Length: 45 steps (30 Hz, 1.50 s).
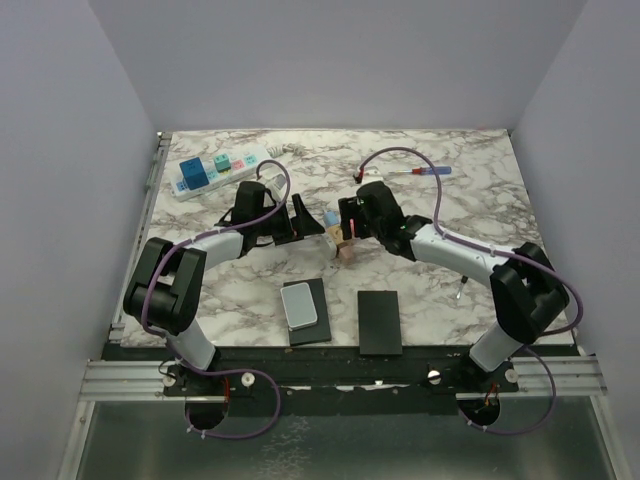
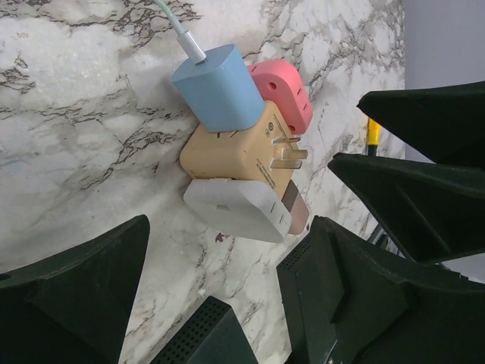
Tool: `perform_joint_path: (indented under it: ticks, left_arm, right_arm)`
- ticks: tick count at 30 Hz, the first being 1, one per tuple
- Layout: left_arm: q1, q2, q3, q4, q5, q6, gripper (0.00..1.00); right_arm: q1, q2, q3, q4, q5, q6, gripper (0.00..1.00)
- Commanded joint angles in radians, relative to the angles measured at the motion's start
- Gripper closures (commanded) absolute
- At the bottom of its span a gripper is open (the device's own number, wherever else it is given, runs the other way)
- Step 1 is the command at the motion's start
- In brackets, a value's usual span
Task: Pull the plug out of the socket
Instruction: Move the socket to the center of the board, then remove the plug from the socket.
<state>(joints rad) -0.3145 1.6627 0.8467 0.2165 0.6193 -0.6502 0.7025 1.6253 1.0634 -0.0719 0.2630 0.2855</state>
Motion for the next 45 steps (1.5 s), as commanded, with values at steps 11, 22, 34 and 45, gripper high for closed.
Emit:
perform_joint_path:
  ticks: [11,22,34,45]
  left_arm:
    - [-0.024,-0.003,-0.008,-0.003,0.002,0.015,0.09]
    - [-0.050,0.015,-0.001,-0.005,0.007,0.020,0.09]
    - [-0.066,0.041,0.000,0.003,-0.023,-0.001,0.09]
    - [-0.132,0.056,-0.061,0.271,-0.118,-0.219,0.07]
  right_arm:
    - [-0.026,0.098,0.075,-0.047,-0.019,-0.057,0.42]
    - [-0.028,0.126,0.042,0.019,-0.037,-0.064,0.54]
    - [-0.028,0.068,-0.127,0.158,-0.050,-0.013,0.88]
    - [-0.028,-0.025,-0.262,0.257,-0.034,0.089,1.00]
